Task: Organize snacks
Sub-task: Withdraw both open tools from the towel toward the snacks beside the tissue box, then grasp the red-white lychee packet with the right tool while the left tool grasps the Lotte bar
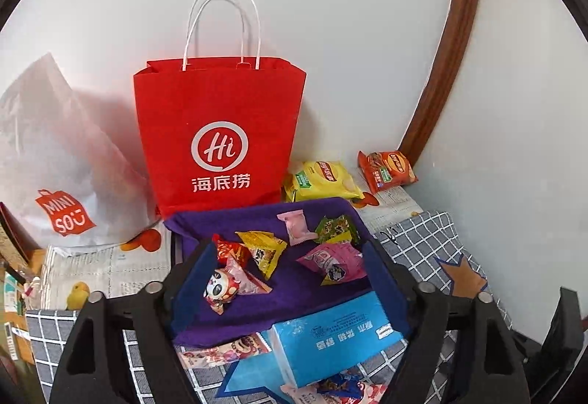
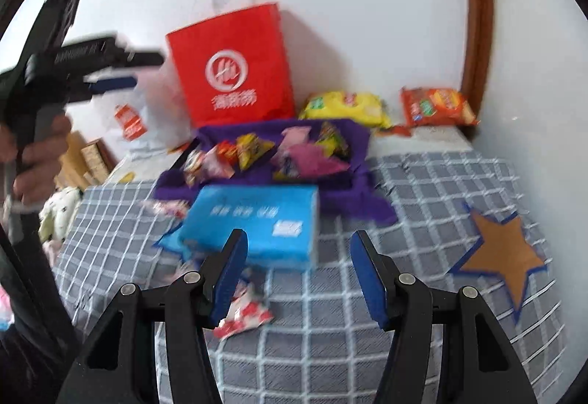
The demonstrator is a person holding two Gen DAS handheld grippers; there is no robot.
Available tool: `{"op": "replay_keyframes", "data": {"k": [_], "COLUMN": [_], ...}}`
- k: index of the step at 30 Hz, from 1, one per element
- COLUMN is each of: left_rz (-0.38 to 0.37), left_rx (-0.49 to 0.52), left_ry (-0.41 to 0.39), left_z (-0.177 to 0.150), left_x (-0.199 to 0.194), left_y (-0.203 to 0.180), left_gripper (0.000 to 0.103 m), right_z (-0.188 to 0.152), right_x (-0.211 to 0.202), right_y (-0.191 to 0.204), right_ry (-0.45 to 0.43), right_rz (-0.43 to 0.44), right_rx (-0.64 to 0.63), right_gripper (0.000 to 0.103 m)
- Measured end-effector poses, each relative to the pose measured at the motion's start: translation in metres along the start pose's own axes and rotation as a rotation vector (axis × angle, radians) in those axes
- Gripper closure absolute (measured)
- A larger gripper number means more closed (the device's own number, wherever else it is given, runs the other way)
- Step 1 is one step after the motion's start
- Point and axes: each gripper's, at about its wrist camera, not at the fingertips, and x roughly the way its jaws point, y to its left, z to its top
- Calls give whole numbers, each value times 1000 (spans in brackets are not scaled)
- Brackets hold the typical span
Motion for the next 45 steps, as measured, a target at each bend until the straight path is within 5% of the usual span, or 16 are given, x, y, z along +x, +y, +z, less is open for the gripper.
{"op": "replay_keyframes", "data": {"k": [9,20,26,37,45], "left_rz": [46,64,105,168,89], "left_rx": [15,-97,-105,-35,-31], "left_ry": [110,232,237,184,317], "left_z": [-49,-105,-111,-103,-128], "left_x": [-6,11,22,64,103], "left_y": [15,60,63,51,53], "left_gripper": [21,21,21,21,23], "right_z": [-39,-61,-69,-81,-76], "right_x": [57,111,95,32,21], "right_y": [44,65,63,9,-38], "right_ry": [126,212,197,78,30], "right_rz": [128,103,133,137,55], "right_rx": [-136,-245,-272,-183,-136], "right_gripper": [43,37,47,48,48]}}
